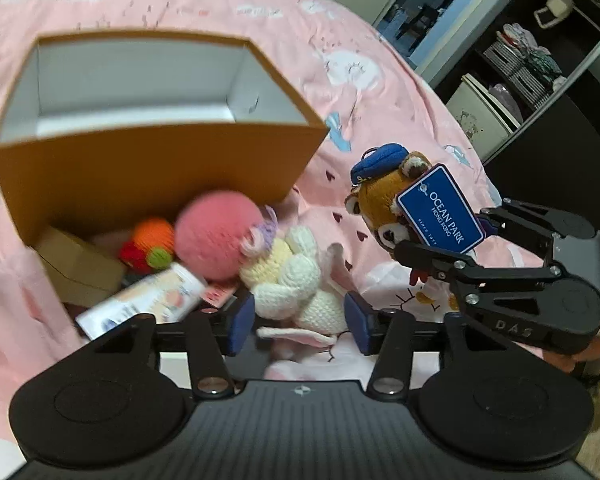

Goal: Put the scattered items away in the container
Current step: 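Carry the bear keychain and crocheted bunny over the box with both tools, then open both tools to drop the bear and bunny into the box, then grasp the pink pom-pom with the right tool while the left tool grasps the crocheted carrot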

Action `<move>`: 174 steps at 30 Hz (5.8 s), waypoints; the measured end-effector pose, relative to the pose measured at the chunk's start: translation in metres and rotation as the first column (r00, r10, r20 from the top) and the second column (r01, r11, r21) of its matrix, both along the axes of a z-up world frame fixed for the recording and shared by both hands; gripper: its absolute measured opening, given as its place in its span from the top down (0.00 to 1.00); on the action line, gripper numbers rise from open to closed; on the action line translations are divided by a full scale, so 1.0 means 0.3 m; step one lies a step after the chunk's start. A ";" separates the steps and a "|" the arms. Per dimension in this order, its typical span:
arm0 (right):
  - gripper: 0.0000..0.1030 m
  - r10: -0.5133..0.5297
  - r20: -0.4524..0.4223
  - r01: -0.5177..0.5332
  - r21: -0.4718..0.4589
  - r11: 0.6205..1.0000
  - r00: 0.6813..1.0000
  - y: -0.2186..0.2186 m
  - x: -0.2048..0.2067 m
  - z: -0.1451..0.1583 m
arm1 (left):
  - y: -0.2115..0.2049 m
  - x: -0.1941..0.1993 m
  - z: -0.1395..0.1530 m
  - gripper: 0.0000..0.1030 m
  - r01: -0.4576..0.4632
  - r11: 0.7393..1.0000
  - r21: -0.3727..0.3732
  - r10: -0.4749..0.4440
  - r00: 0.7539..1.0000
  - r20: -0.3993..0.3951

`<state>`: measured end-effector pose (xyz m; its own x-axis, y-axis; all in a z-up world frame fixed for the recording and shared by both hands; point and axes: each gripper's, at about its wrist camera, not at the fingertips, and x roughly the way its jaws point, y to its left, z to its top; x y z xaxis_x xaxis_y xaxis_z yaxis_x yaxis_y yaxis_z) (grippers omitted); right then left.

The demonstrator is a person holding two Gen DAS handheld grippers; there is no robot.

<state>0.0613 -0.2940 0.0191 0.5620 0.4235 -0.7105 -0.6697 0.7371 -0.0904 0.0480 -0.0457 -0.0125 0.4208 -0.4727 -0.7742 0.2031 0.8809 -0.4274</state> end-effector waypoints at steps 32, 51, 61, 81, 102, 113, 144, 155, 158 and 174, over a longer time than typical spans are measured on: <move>0.52 -0.115 -0.213 0.128 0.050 0.991 0.970 -0.056 0.137 -0.228 | -0.078 0.159 -0.296 0.34 -0.202 0.975 -0.090 0.185 0.968 -0.167; 0.57 -0.085 -0.158 0.115 0.192 0.975 0.984 -0.073 0.079 -0.026 | 0.016 0.068 -0.082 0.41 -0.117 0.989 -0.085 0.118 0.993 -0.004; 0.57 0.003 -0.048 0.012 0.321 0.947 0.999 0.083 0.138 0.168 | 0.140 0.044 0.190 0.41 -0.091 0.995 0.033 0.083 0.977 0.195; 0.57 -0.012 -0.287 0.128 0.389 0.912 0.958 0.540 0.530 -0.021 | 0.273 0.439 0.243 0.42 -0.041 0.926 0.375 0.034 0.999 0.026; 0.65 -0.034 -0.598 0.195 0.206 0.959 0.801 0.611 0.609 -0.305 | 0.213 0.539 -0.017 0.42 0.133 0.780 0.612 -0.002 0.978 -0.210; 0.63 -0.041 -0.582 0.177 0.179 0.968 0.812 0.627 0.604 -0.302 | 0.223 0.516 -0.025 0.39 0.142 0.778 0.612 -0.033 0.982 -0.185; 0.49 0.032 -0.054 -0.007 0.420 0.907 0.998 0.370 0.251 0.034 | 0.196 0.067 0.317 0.32 -0.114 0.917 0.382 -0.035 0.932 0.361; 0.49 -0.071 0.018 0.060 0.341 0.938 0.997 0.250 0.088 -0.088 | 0.126 -0.045 0.084 0.32 -0.070 0.945 0.319 -0.064 0.918 0.391; 0.49 -0.099 0.003 0.094 0.292 0.952 0.995 0.242 0.079 -0.158 | 0.100 -0.034 0.001 0.32 -0.063 0.940 0.336 -0.072 0.924 0.375; 0.42 -0.122 -0.151 0.158 0.257 0.953 0.981 0.256 0.153 -0.371 | 0.007 0.026 -0.243 0.42 -0.001 0.875 0.484 -0.185 0.923 0.336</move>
